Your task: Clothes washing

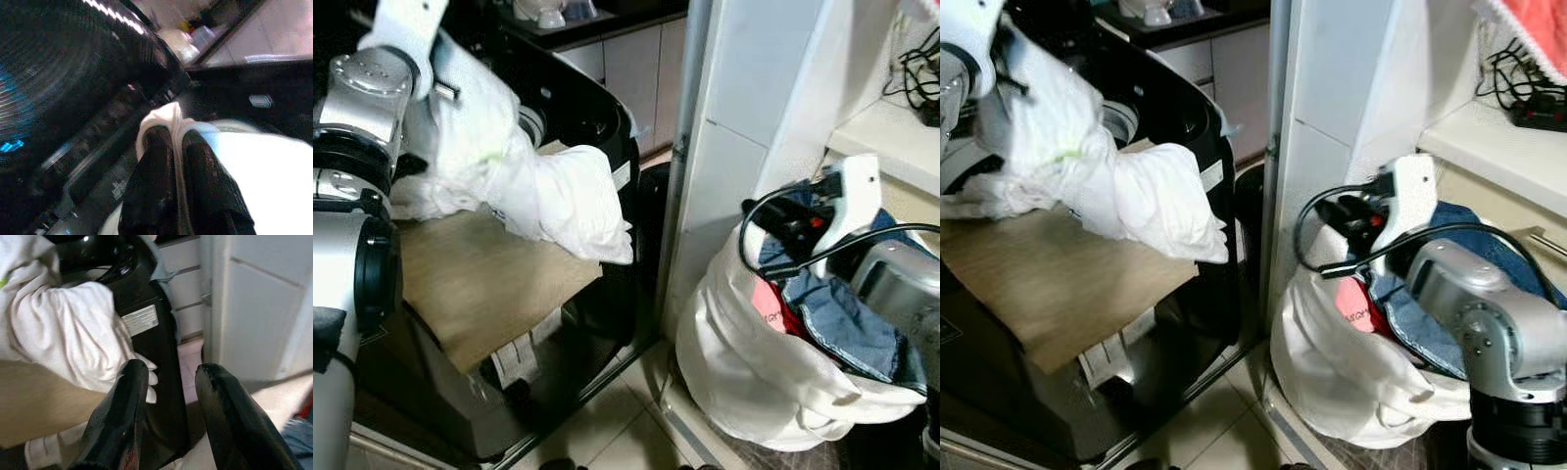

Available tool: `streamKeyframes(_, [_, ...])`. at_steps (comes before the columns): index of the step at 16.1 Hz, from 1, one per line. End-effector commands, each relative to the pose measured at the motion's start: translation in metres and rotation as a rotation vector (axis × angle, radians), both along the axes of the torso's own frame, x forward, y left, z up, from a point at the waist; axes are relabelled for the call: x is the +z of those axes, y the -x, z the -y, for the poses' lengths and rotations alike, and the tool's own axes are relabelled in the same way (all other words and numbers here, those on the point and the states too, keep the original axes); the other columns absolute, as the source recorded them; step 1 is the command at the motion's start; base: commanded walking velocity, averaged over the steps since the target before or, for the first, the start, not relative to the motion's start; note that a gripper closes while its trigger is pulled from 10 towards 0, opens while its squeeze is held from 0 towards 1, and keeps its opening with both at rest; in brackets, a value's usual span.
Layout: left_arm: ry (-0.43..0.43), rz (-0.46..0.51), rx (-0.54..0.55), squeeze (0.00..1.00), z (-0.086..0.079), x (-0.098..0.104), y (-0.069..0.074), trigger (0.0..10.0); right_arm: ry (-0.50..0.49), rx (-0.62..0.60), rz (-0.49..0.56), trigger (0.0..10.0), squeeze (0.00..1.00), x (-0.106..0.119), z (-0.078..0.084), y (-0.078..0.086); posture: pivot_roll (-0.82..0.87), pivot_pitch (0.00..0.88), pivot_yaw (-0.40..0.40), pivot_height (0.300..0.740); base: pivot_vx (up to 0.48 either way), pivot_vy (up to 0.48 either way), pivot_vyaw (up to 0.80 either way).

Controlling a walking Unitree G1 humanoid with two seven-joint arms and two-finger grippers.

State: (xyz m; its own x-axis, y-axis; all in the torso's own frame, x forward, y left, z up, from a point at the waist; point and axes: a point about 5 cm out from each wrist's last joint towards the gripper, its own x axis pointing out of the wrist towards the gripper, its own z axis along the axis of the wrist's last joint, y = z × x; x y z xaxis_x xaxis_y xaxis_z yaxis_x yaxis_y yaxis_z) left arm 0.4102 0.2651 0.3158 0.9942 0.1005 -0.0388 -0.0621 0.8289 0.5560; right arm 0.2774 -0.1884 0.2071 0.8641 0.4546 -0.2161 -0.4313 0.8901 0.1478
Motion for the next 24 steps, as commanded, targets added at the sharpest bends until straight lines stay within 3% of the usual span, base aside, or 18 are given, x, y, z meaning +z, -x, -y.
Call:
streamKeyframes(1, [-0.002, -0.061, -0.002, 1.0, -0.004, 0.001, 0.002, 10.0, -0.001, 0.036, -0.005, 10.0, 0.0, 0.0, -0.007, 0.003, -0.1, 0.0, 0.052, 0.74, 0.0, 0.0, 0.0])
streamKeyframes(3, [-0.006, -0.084, 0.009, 1.0, -0.007, 0.0, 0.003, 10.0, 0.003, 0.045, -0.008, 10.0, 0.0, -0.002, -0.009, 0.003, -0.09, 0.0, 0.052, 0.74, 0.0, 0.0, 0.0])
streamKeyframes(11, [-0.005, -0.014, 0.065, 1.0, -0.015, 0.018, 0.006, 10.0, 0.002, 0.042, -0.009, 10.0, 0.0, -0.004, -0.012, 0.001, -0.09, 0.0, 0.059, 0.74, 0.0, 0.0, 0.0])
streamKeyframes(14, [-0.083, 0.119, 0.151, 1.0, -0.025, 0.039, 0.011, 10.0, 0.007, -0.028, 0.019, 10.0, 0.0, -0.001, -0.004, -0.004, -0.09, 0.0, 0.061, 0.74, 0.0, 0.0, 0.0])
streamKeyframes(15, [-0.133, 0.227, 0.198, 1.0, -0.028, 0.055, 0.015, 10.0, -0.013, -0.025, 0.037, 10.0, 0.0, 0.002, -0.005, -0.005, -0.09, 0.0, 0.061, 0.74, 0.0, 0.0, 0.0])
streamKeyframes(16, [-0.133, 0.241, 0.197, 1.0, -0.028, 0.058, 0.016, 10.0, -0.015, 0.015, 0.05, 10.0, 0.0, 0.004, -0.009, -0.003, -0.09, 0.0, 0.059, 0.74, 0.0, 0.0, 0.0])
streamKeyframes(17, [-0.129, 0.205, 0.176, 0.93, -0.027, 0.053, 0.015, 10.0, 0.001, 0.112, 0.08, 10.0, 0.0, 0.006, -0.02, 0.003, -0.08, 0.0, 0.06, 0.74, 0.0, 0.0, 0.0])
streamKeyframes(18, [-0.086, 0.201, 0.14, 0.0, -0.025, 0.051, 0.014, 10.0, 0.022, 0.198, 0.122, 10.0, 0.0, 0.009, -0.03, 0.01, -0.09, 0.0, 0.061, 0.74, 0.0, 0.0, 0.0])
streamKeyframes(21, [0.016, 0.292, 0.027, 0.0, -0.018, 0.059, 0.015, 10.0, 0.06, 0.164, 0.168, 10.0, 0.0, 0.009, -0.03, 0.009, -0.09, 0.0, 0.062, 0.74, 0.0, 0.0, 0.0])
streamKeyframes(22, [0.1, 0.256, -0.115, 0.0, -0.007, 0.055, 0.012, 10.0, 0.052, 0.164, 0.161, 10.0, 0.0, 0.008, -0.029, 0.01, -0.08, 0.0, 0.058, 0.74, 0.0, 0.0, 0.0])
streamKeyframes(23, [0.143, 0.164, -0.341, 0.0, 0.012, 0.044, 0.009, 10.0, 0.049, 0.181, 0.158, 10.0, 0.0, 0.007, -0.029, 0.011, -0.08, 0.0, 0.055, 0.74, 0.0, 0.0, 0.0])
streamKeyframes(24, [0.084, 0.029, -0.631, 0.0, 0.036, 0.025, 0.012, 10.0, 0.05, 0.211, 0.156, 10.0, 0.0, 0.006, -0.03, 0.014, -0.08, 0.0, 0.054, 0.74, 0.0, 0.0, 0.0])
